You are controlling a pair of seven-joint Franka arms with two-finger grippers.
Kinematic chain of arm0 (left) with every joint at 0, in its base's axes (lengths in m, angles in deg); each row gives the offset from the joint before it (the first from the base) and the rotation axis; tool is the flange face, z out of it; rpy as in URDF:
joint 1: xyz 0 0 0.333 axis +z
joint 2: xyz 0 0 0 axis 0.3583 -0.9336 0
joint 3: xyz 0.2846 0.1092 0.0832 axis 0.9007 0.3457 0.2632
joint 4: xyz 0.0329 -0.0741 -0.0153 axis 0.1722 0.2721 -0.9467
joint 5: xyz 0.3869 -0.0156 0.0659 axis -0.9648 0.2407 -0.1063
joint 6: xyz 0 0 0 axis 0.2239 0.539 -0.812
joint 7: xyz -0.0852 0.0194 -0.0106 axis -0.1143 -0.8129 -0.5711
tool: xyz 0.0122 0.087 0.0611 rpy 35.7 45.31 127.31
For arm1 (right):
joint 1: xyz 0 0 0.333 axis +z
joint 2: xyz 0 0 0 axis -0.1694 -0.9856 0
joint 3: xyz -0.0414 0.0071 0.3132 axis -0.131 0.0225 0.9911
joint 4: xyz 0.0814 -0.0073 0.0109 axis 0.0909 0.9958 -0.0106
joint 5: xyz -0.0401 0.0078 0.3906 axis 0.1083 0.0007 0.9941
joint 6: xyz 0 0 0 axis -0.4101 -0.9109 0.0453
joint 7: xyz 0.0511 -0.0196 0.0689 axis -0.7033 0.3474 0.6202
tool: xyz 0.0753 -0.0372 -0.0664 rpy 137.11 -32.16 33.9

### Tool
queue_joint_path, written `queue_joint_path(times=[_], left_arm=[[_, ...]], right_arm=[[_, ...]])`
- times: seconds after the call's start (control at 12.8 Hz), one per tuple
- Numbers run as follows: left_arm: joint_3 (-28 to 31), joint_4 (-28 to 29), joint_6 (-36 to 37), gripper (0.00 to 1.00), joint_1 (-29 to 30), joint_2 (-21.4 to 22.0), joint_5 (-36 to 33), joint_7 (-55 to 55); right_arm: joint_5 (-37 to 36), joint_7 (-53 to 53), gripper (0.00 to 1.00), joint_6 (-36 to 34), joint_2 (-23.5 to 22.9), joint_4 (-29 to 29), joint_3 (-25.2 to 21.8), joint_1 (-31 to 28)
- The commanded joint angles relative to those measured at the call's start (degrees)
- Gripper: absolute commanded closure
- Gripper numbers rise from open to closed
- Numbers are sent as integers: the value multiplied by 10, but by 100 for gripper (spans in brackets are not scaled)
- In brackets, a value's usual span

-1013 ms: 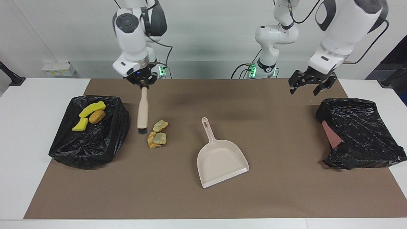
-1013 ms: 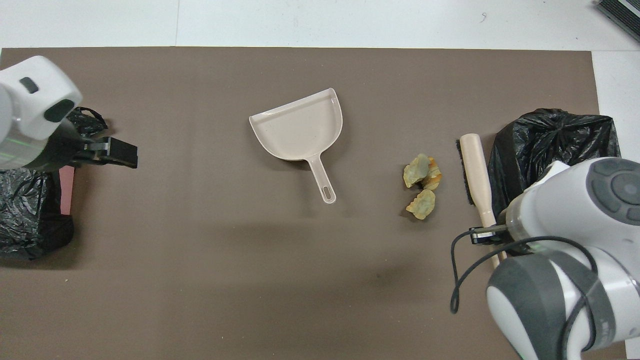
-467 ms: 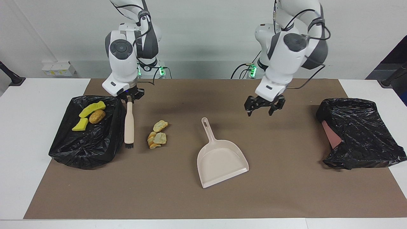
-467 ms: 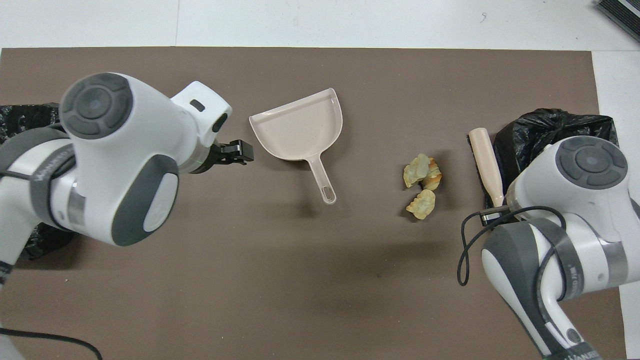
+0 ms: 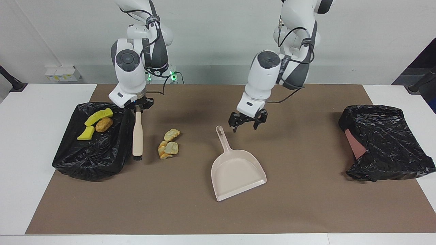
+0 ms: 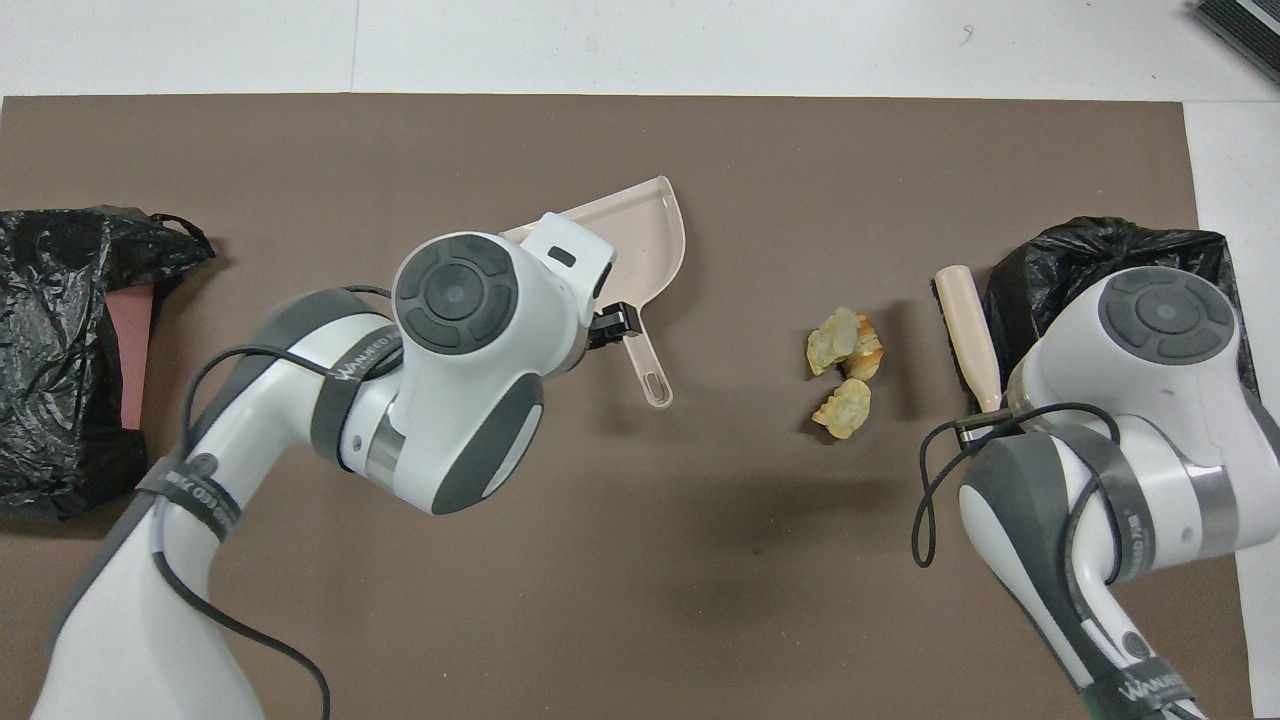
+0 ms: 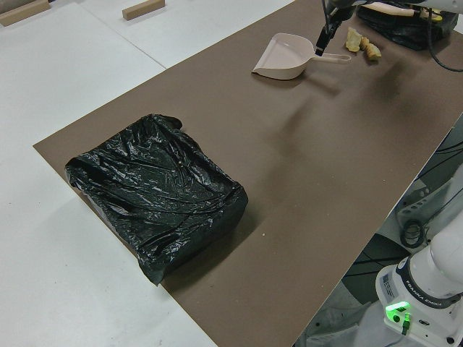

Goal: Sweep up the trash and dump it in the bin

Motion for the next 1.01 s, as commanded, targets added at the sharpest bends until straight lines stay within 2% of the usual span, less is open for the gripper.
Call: queue_joint_path(times=[0.0, 0.16, 0.39, 0.55, 0.62, 0.78, 0.93], left_arm=[[10, -1, -31, 0, -29, -16, -14, 34], [10, -5, -64, 0, -41, -43, -26, 60], [10, -28, -86, 0, -66, -105, -85, 119], [10, -35, -78, 0, -67, -107, -82, 121], [10, -35, -78, 10, -67, -106, -81, 122], [10, -35, -72, 16, -66, -104, -85, 121], [10, -43, -52, 44, -65, -98, -85, 120]], right_arm=[[12, -4, 100, 11, -6, 3, 8, -9], [24, -33, 100, 13, -23, 7, 8, 0], [24, -35, 100, 18, -23, 11, 9, 4], [32, -40, 100, 25, -24, 24, 9, 5], [40, -39, 100, 37, -25, 31, 9, 9], [58, -46, 100, 39, -25, 30, 10, 31], [105, -66, 100, 46, -25, 29, 10, 51]])
